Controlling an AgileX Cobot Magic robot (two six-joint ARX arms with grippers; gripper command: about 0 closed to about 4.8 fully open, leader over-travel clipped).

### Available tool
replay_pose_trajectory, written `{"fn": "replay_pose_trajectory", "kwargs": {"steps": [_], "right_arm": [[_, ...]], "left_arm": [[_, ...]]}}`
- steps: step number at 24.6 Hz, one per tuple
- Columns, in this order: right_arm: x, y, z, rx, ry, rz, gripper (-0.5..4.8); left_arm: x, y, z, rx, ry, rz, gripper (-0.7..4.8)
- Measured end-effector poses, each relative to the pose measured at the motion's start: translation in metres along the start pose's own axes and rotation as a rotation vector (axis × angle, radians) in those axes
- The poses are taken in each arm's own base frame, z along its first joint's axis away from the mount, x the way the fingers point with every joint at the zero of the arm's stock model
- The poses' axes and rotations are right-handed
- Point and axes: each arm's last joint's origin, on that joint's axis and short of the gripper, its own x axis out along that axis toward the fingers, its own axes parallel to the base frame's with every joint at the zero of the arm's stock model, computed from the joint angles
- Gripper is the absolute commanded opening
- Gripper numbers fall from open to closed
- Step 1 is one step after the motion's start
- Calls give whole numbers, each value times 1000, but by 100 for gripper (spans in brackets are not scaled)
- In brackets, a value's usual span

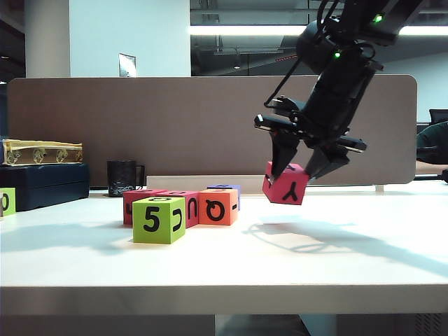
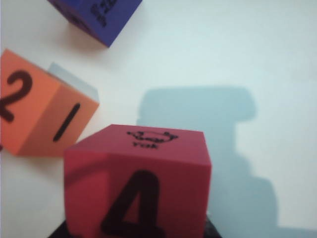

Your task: Select the appropriate blocks from the scattered letter blocks on the table and arrange them in a row to spell out "2024".

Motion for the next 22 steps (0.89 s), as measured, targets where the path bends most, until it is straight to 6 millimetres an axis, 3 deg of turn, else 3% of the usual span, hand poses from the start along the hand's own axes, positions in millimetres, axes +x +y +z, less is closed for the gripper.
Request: {"fn": "replay_pose_trajectory", "kwargs": {"steps": [6,12,22], "right_arm": [[14,5,11,5,69,32,205],[26,3,7,10,105,27,205],[28,4,7,29,103,51,211]], "left_arm": [[0,0,0,0,0,2,-6],[0,1,0,0,8,36,-6],[0,1,0,0,8,39,-6]]}}
